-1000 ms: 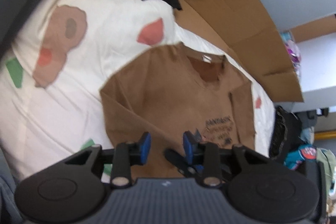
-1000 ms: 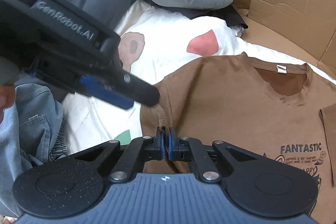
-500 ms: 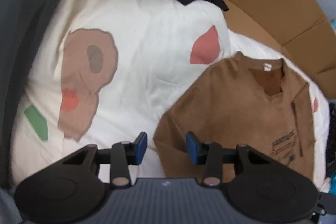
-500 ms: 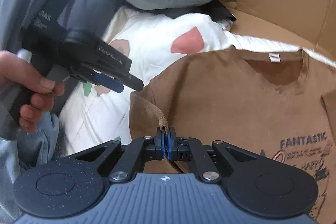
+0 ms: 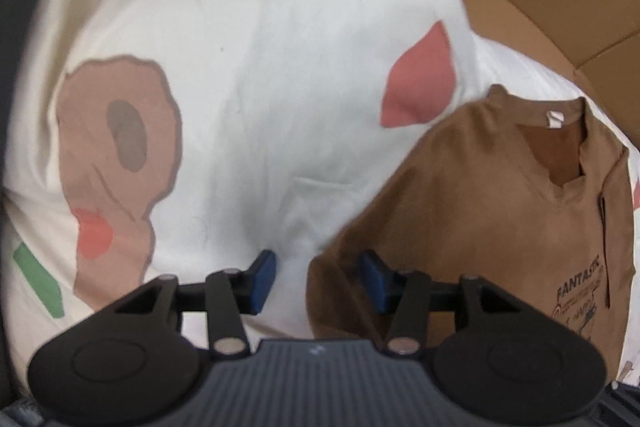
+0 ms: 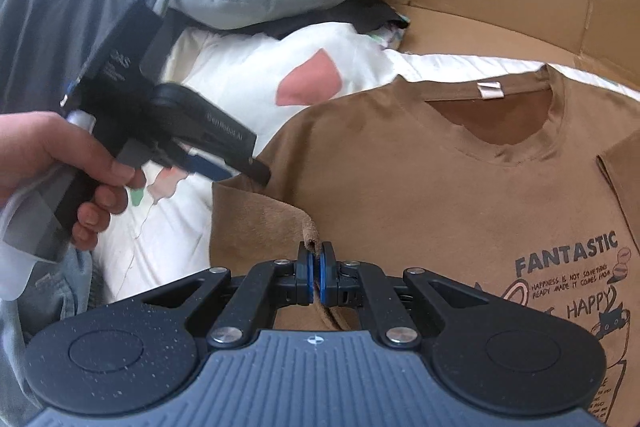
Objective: Fold clothes
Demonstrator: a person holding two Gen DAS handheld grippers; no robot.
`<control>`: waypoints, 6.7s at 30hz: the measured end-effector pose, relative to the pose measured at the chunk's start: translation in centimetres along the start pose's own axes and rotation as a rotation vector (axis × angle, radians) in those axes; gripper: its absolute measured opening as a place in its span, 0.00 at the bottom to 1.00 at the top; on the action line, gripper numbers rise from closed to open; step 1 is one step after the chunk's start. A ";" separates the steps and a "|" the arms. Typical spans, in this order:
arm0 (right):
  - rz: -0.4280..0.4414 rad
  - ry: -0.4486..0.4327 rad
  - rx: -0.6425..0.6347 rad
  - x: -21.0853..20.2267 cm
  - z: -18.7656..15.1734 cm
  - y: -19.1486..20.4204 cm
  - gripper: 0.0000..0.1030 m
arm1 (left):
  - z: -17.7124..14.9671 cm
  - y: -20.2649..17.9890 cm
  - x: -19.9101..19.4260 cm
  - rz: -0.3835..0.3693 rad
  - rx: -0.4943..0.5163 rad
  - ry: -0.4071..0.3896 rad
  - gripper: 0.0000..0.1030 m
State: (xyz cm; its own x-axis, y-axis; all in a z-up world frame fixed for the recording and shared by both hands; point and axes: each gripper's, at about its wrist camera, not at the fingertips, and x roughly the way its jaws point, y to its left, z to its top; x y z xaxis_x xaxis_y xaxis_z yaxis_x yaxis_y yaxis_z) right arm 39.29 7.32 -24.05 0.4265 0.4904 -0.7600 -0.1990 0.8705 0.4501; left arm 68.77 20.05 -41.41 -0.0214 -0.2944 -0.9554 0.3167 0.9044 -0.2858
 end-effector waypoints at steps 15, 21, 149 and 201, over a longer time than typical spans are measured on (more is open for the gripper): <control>0.010 -0.003 0.047 0.4 -0.2 -0.4 0.01 | 0.3 0.5 -2.9 0.033 0.077 -0.031 0.07; 0.010 -0.001 0.050 0.7 0.3 -0.5 0.01 | 1.1 1.0 -3.2 0.063 0.108 -0.038 0.08; 0.145 0.200 0.306 3.9 -7.6 -6.5 0.00 | -12.9 -1.2 -6.7 -0.167 0.006 -0.180 0.02; 0.085 0.128 0.260 6.9 -0.5 -9.9 0.02 | -19.6 -0.7 -3.0 -0.175 -0.144 -0.077 0.02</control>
State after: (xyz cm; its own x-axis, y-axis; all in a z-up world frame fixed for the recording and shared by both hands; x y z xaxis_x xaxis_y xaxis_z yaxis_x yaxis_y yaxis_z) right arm 43.79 2.09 -33.97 0.3001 0.5765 -0.7600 0.0103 0.7947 0.6069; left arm 50.06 26.32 -39.81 0.0102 -0.4683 -0.8835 0.1755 0.8707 -0.4594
